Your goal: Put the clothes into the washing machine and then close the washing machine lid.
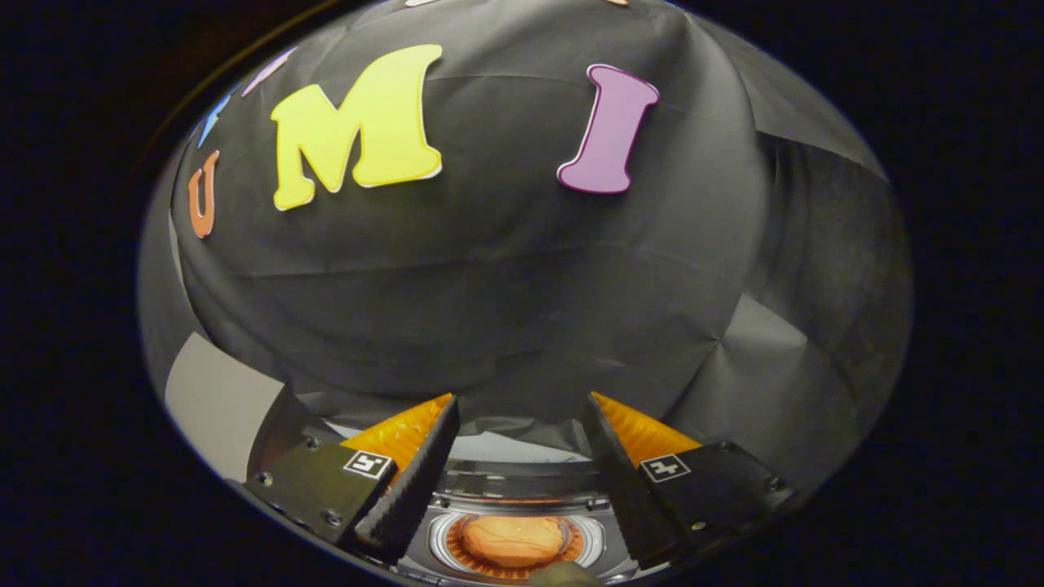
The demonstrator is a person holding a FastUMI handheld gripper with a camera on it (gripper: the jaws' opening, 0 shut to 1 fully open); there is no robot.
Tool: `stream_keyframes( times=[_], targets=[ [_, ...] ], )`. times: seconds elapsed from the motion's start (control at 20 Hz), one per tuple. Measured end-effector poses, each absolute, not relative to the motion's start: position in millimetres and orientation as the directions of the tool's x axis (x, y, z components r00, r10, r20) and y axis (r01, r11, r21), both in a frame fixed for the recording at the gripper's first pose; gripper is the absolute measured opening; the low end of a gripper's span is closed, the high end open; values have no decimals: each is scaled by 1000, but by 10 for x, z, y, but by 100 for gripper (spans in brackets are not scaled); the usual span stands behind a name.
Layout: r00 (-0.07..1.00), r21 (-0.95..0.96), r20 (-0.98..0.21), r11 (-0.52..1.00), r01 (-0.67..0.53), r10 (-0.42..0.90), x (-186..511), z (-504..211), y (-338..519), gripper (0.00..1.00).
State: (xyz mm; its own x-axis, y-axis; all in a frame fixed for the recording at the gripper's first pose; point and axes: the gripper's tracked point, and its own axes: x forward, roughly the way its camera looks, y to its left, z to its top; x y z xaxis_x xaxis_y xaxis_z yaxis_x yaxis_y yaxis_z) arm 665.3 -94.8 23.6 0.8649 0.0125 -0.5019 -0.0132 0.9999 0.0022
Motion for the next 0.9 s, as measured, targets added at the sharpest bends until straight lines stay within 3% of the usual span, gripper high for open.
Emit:
stream_keyframes(
  times=[0.35, 0.4, 0.5, 0.9],
  targets=[
    [805, 20, -592, 1000, -25, 31, 6766, -226, -909, 96],
    [835, 46, -548, 999, -26, 47, 6842, -187, -920, 96],
    [833, 60, -550, 998, -36, 63, 6791, -227, -923, 100],
    [847, 51, -528, 998, -36, 58, 6785, -202, -934, 100]
  ],
)
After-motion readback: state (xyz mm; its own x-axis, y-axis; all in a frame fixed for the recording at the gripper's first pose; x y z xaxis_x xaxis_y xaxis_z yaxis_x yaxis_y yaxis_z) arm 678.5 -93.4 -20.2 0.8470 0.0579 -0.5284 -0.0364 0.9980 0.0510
